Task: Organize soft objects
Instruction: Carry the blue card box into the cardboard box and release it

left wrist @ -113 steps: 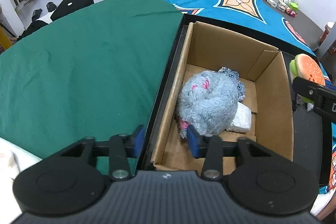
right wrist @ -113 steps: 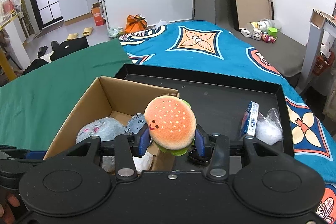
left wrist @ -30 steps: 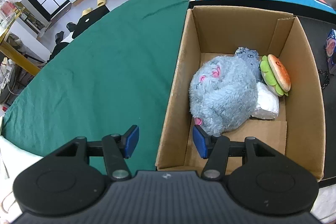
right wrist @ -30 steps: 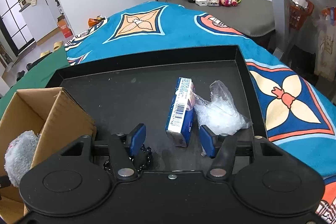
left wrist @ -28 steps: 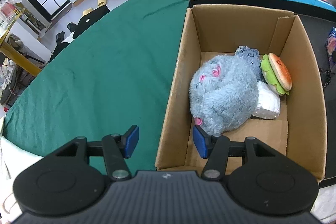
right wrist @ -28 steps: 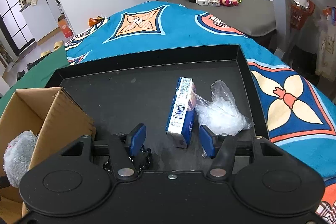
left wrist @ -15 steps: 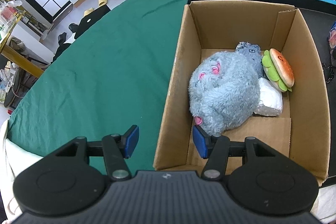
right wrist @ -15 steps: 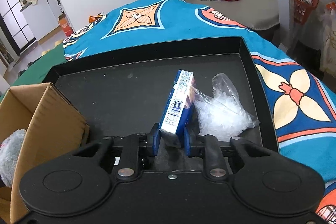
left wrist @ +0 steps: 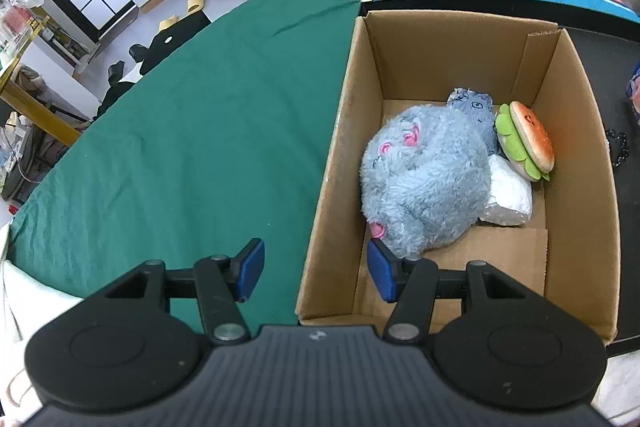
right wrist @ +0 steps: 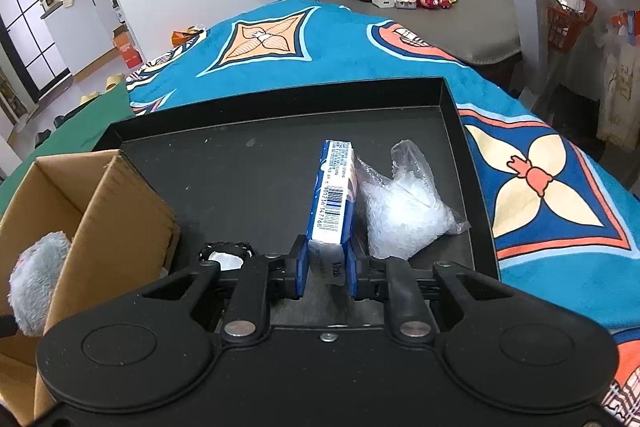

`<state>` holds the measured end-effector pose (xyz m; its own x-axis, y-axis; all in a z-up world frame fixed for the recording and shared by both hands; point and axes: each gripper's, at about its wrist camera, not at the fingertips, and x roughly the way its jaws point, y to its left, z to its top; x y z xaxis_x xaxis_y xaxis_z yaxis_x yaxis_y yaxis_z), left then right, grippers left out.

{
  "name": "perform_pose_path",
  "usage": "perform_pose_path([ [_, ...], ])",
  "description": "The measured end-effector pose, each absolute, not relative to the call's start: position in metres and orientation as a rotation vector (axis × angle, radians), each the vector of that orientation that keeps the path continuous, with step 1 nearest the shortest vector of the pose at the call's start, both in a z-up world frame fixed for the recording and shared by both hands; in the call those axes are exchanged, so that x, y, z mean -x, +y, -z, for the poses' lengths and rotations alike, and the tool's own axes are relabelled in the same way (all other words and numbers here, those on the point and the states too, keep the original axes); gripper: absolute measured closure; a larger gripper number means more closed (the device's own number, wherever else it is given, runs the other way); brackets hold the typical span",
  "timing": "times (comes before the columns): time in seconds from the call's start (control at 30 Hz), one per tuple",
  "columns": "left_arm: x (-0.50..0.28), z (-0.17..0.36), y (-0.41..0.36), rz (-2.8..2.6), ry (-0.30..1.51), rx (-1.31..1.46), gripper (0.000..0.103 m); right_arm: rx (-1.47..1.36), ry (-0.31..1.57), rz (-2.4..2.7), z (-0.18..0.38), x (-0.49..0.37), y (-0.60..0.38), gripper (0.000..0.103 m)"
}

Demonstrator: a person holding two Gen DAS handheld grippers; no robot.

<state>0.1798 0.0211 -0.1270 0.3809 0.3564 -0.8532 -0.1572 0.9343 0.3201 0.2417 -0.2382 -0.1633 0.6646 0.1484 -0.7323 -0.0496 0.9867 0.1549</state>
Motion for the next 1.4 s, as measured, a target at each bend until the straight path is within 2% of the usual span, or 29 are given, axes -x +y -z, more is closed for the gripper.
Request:
perform_pose_path([
  [0.67,-0.171,0.118,0.039,-0.267,1.11,-0.053,0.048,-0.109,0.758,-0.129,0.114,-0.2,-0.228,0.084],
  [1.4,-0.166,0.113,0.057,-0.215,1.091,0.088,0.048,-0.064,0.721,-0.305,0.075,-0.166,-0.162,0.084],
])
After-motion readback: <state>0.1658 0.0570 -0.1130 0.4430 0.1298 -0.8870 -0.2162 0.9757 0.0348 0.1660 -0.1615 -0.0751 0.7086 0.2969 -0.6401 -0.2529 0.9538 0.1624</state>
